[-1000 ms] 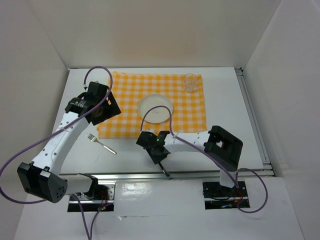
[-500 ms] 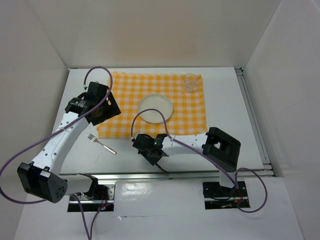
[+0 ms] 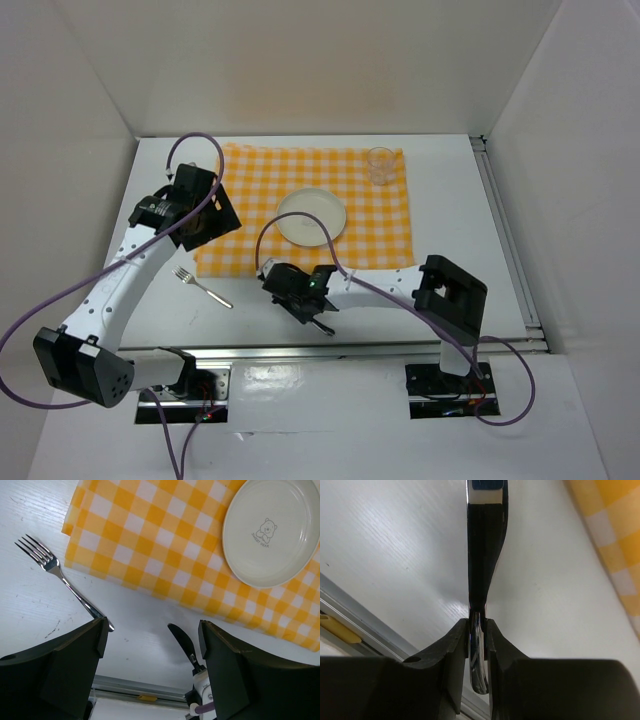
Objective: Set the dinner table for one person
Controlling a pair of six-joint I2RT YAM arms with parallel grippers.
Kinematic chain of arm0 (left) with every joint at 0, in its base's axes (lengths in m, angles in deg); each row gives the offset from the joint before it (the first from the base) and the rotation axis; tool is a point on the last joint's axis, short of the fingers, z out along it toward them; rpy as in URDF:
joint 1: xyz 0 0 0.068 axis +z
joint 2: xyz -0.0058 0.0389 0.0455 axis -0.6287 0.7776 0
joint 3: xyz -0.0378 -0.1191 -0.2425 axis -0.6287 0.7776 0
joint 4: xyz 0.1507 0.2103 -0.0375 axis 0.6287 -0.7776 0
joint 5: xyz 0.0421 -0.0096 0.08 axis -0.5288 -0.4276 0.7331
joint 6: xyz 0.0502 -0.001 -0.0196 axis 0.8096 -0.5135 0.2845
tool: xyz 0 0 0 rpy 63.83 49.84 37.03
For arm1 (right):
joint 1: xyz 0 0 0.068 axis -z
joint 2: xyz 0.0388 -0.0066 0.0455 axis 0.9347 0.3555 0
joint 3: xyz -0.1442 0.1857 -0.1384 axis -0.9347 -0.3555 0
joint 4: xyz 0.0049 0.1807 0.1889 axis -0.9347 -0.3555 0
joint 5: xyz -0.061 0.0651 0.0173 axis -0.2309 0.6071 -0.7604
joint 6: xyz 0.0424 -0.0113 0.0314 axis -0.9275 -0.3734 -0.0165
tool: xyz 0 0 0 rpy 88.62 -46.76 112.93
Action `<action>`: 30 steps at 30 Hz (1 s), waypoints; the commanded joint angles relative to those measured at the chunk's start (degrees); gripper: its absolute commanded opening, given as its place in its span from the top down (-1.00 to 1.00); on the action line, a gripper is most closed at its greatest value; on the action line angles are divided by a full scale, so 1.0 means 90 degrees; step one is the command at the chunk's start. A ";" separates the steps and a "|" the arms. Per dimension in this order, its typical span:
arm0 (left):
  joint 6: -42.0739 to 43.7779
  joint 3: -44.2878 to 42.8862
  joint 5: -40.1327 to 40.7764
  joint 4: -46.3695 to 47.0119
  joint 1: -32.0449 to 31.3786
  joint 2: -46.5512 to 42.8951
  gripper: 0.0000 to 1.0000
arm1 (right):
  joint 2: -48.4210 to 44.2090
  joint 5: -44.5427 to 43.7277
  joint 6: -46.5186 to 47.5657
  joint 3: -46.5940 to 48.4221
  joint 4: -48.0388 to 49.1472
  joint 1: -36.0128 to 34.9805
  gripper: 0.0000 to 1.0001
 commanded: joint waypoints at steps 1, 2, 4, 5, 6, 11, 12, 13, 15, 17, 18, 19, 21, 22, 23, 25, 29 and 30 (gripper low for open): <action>0.0065 -0.0179 0.0097 0.0007 0.0036 -0.0188 -0.80 | -0.0540 -0.0412 0.0193 0.0446 -0.0041 0.0010 1.00; 0.0065 -0.0247 0.0155 -0.0061 0.0036 -0.0188 -0.80 | -0.0541 -0.0413 0.0193 0.0446 -0.0108 0.0010 1.00; 0.0065 -0.0247 0.0156 -0.0061 0.0036 -0.0188 -0.80 | -0.0706 -0.0539 0.0193 0.0524 -0.0186 0.0078 1.00; 0.0065 -0.0247 0.0156 -0.0061 0.0036 -0.0188 -0.80 | -0.0803 -0.0540 0.0193 0.0583 -0.0187 0.0214 1.00; 0.0065 -0.0305 0.0156 -0.0061 0.0036 -0.0188 -0.80 | -0.0804 -0.0540 0.0193 0.0680 -0.0265 0.0302 1.00; 0.0065 -0.0306 0.0214 -0.0061 0.0036 -0.0188 -0.80 | -0.1136 -0.0472 0.0056 0.0827 -0.0441 0.1093 1.00; 0.0007 -0.0306 0.0214 -0.0061 0.0036 -0.0188 -0.80 | -0.1136 -0.0394 -0.0021 0.0827 -0.0441 0.1403 1.00; 0.0006 -0.0306 0.0214 -0.0061 0.0036 -0.0188 -0.80 | -0.1204 -0.0394 -0.0022 0.0827 -0.0518 0.1571 1.00; 0.0006 -0.0306 0.0214 -0.0061 0.0094 -0.0188 -0.80 | -0.1205 -0.0325 -0.0081 0.0896 -0.0578 0.2096 1.00; 0.0006 -0.0248 0.0214 -0.0061 0.0094 -0.0188 -0.80 | -0.1205 -0.0257 -0.0246 0.0954 -0.0676 0.2479 1.00; 0.0006 -0.0247 0.0214 -0.0061 0.0094 -0.0188 -0.80 | -0.1205 -0.0150 -0.0247 0.1012 -0.0676 0.2839 1.00; 0.0006 -0.0247 0.0214 -0.0061 0.0094 -0.0188 -0.80 | -0.1127 -0.0149 -0.0305 0.1090 -0.0753 0.3035 1.00; 0.0006 -0.0247 0.0214 -0.0061 0.0094 -0.0130 -0.80 | -0.0981 0.0113 -0.0412 0.1188 -0.0832 0.3426 1.00; 0.0006 -0.0247 0.0214 -0.0061 0.0094 -0.0130 -0.80 | -0.0903 0.0172 -0.0413 0.1247 -0.0919 0.3795 1.00; 0.0006 -0.0247 0.0214 -0.0119 0.0094 -0.0130 -0.80 | -0.0776 0.0337 -0.0481 0.1305 -0.0920 0.3964 1.00; 0.0006 -0.0247 0.0214 -0.0120 0.0094 -0.0130 -0.80 | -0.0688 0.0562 -0.0481 0.1306 -0.0735 0.4499 1.00; -0.0072 -0.0189 0.0273 -0.0120 0.0094 -0.0130 -0.80 | -0.0385 0.0963 -0.0618 0.1394 -0.0510 0.5204 1.00; -0.0130 -0.0189 0.0273 -0.0120 0.0094 -0.0130 -0.80 | -0.0211 0.0964 -0.0618 0.1481 -0.0510 0.5292 1.00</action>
